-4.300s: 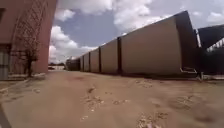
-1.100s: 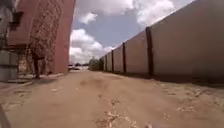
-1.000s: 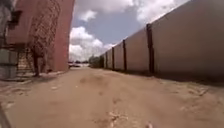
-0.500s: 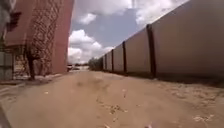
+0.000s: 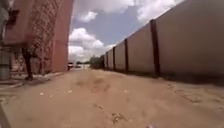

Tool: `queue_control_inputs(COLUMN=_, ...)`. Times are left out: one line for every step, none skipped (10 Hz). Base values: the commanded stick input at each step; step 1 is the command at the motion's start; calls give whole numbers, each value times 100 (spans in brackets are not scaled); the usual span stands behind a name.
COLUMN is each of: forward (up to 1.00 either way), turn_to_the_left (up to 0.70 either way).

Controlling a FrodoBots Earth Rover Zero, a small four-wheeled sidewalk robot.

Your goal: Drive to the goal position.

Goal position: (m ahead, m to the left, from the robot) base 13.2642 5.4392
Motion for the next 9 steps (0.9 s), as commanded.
queue_control_inputs(forward=60, turn_to_the_left=0)
queue_control_inputs(forward=60, turn_to_the_left=0)
queue_control_inputs(forward=60, turn_to_the_left=0)
queue_control_inputs(forward=60, turn_to_the_left=0)
queue_control_inputs(forward=60, turn_to_the_left=0)
queue_control_inputs(forward=60, turn_to_the_left=0)
queue_control_inputs(forward=60, turn_to_the_left=0)
queue_control_inputs(forward=60, turn_to_the_left=0)
queue_control_inputs(forward=60, turn_to_the_left=0)
